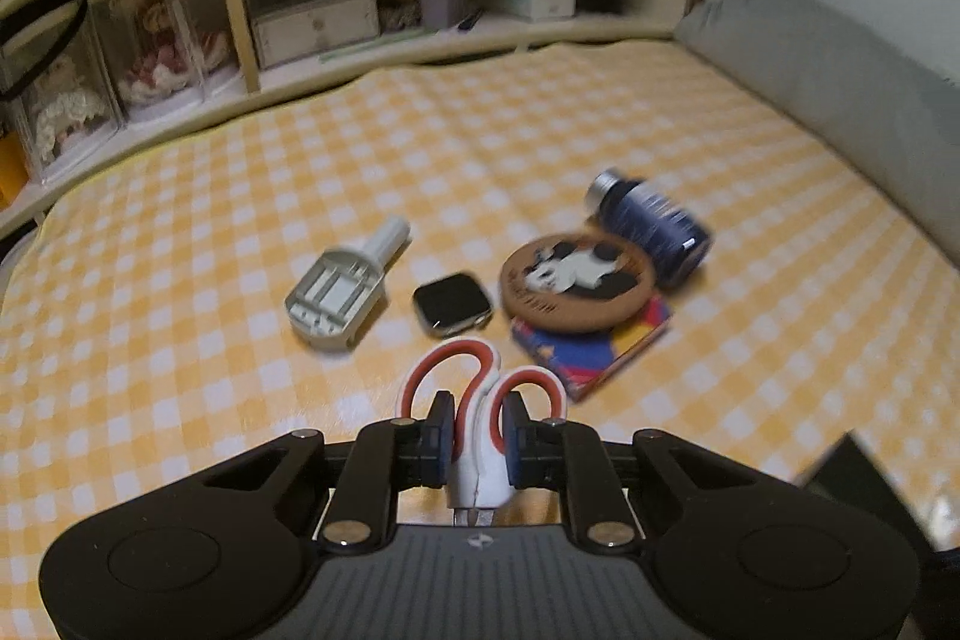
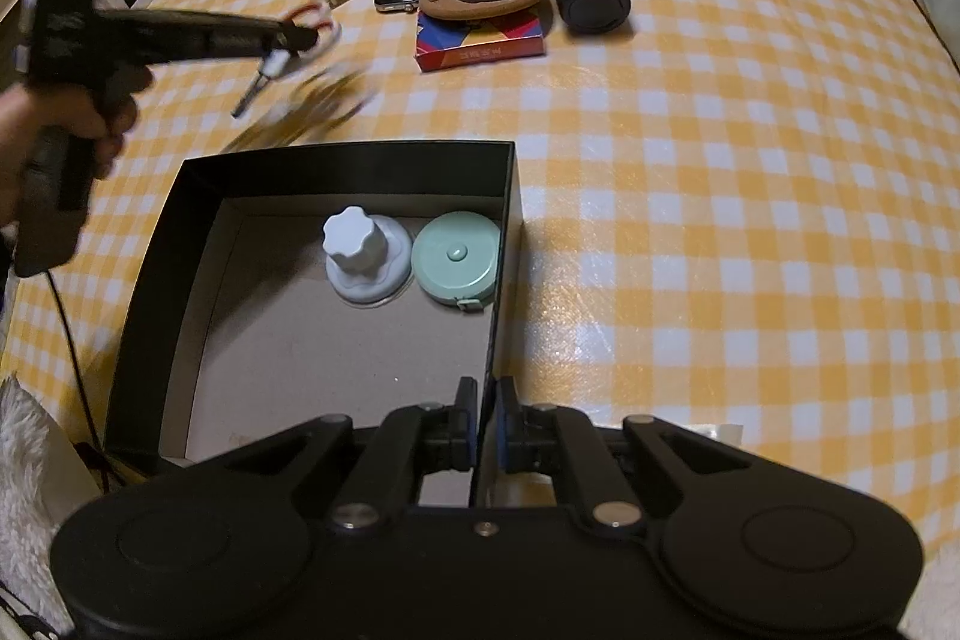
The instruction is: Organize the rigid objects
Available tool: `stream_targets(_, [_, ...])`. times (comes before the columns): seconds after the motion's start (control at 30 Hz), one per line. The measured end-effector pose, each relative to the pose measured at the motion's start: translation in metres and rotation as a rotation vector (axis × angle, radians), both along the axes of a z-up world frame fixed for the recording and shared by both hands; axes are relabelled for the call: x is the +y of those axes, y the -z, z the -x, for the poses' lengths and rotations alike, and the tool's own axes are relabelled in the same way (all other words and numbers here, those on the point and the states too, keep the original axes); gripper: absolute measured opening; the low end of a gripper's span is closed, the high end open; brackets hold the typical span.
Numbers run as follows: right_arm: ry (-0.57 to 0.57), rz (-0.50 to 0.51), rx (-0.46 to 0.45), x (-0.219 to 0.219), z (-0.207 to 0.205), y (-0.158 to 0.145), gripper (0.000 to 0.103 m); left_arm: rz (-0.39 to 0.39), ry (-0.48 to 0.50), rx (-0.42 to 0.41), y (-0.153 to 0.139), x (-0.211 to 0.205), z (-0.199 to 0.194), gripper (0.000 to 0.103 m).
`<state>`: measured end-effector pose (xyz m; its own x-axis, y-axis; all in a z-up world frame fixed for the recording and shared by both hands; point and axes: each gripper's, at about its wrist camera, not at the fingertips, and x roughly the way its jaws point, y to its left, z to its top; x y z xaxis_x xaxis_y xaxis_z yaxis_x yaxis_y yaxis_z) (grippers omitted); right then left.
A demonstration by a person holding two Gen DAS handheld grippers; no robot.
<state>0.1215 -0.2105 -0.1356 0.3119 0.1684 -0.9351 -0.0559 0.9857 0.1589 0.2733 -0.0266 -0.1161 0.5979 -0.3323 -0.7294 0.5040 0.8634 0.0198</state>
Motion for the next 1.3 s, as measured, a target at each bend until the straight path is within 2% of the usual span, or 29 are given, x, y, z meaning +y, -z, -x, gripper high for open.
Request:
stream_targets(0.17, [0.001,-0.002,0.0,-0.001,-0.001,0.001,0.006,0.061,0.06,0.014,-0.033,-0.006,0.029,0.018])
stream_targets(0.33, [0.003,-0.007,0.001,-0.002,-0.001,0.001,0.006,0.111,0.209,0.081,-0.04,-0.023,0.071,0.018])
stream_targets(0.5, [0.015,-0.018,-0.008,-0.005,0.001,-0.003,0.006,0.059,0.346,0.168,-0.017,-0.039,0.105,0.018])
stream_targets(0.7, [0.044,-0.054,-0.027,-0.013,0.01,-0.013,0.005,0.001,0.45,0.223,0.01,-0.05,0.12,0.018])
stream_targets(0.97, [0.047,-0.05,-0.027,-0.01,0.012,-0.012,0.004,-0.099,0.601,0.237,0.042,-0.074,0.131,0.018])
stream_targets(1.1, [0.046,-0.049,-0.028,-0.01,0.012,-0.012,0.004,-0.142,0.638,0.222,0.051,-0.082,0.135,0.018])
stream_targets(1.3, [0.046,-0.048,-0.027,-0.009,0.012,-0.012,0.004,-0.158,0.678,0.19,0.059,-0.092,0.134,0.017])
